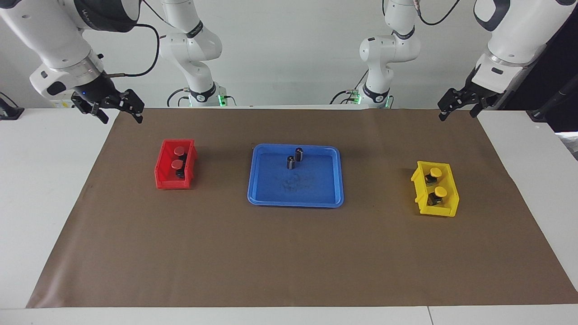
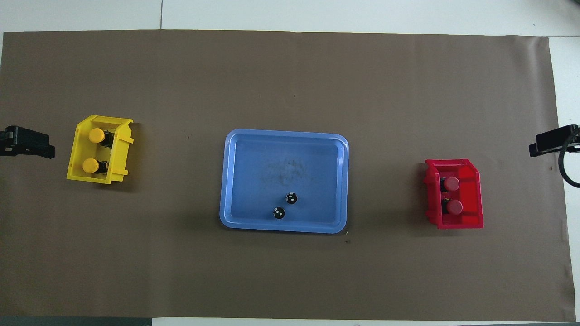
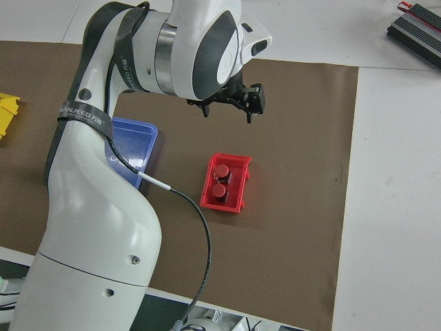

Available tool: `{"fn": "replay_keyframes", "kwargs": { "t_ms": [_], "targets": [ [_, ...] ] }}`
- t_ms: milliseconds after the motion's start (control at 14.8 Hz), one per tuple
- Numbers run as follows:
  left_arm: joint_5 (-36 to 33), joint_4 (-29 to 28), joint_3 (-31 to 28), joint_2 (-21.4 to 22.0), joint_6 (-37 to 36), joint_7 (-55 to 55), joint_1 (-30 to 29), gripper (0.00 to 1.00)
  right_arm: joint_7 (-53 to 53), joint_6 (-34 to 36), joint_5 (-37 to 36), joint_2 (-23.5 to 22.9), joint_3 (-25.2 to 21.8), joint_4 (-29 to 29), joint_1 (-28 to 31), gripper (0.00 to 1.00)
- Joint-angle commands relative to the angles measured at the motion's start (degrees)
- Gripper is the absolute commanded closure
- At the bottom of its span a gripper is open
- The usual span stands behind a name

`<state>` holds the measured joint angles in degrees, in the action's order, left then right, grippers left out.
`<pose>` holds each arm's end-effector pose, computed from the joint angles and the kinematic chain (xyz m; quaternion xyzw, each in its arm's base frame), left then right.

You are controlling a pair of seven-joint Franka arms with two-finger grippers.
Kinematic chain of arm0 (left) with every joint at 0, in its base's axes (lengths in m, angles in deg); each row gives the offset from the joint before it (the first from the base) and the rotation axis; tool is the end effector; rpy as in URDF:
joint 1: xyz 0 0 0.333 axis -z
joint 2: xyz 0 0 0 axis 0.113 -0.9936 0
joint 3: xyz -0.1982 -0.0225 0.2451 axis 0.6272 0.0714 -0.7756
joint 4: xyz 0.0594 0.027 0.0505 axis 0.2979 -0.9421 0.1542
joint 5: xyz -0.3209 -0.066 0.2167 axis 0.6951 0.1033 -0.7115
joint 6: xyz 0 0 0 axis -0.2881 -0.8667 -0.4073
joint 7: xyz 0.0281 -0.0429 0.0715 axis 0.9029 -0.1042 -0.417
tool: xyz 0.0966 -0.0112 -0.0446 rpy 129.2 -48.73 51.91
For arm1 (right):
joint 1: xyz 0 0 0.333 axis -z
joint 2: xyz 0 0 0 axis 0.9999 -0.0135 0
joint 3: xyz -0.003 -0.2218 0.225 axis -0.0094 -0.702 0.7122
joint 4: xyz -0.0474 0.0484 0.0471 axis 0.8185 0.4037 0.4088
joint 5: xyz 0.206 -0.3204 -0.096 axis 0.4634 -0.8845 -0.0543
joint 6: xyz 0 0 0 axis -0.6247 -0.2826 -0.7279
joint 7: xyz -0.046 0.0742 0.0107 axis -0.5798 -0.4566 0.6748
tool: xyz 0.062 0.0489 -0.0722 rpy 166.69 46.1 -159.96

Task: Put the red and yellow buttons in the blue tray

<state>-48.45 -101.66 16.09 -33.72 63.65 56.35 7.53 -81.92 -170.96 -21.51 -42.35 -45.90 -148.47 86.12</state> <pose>0.5188 -0.0273 0.6225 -0.9996 -0.0133 0.0252 0.0063 0.5307 -0.0666 0.6097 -0.9988 0.0182 0.0416 0.0178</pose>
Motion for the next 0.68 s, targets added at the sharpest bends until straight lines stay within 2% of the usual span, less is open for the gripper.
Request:
{"fn": "replay_keyframes", "kwargs": {
  "t_ms": [0, 610],
  "targets": [
    [0.8, -1.5, 0.1, 1.0, -0.4, -0.6, -0.6, 0.00, -0.7, -0.9, 0.1, 1.0, 0.4, -1.2, 0.6, 0.00],
    [0.8, -1.7, 0.0, 1.3, -0.3, -0.5, -0.8, 0.00, -0.3, -1.4, 0.0, 1.1, 0.4, -1.6, 0.5, 0.00]
  ]
}}
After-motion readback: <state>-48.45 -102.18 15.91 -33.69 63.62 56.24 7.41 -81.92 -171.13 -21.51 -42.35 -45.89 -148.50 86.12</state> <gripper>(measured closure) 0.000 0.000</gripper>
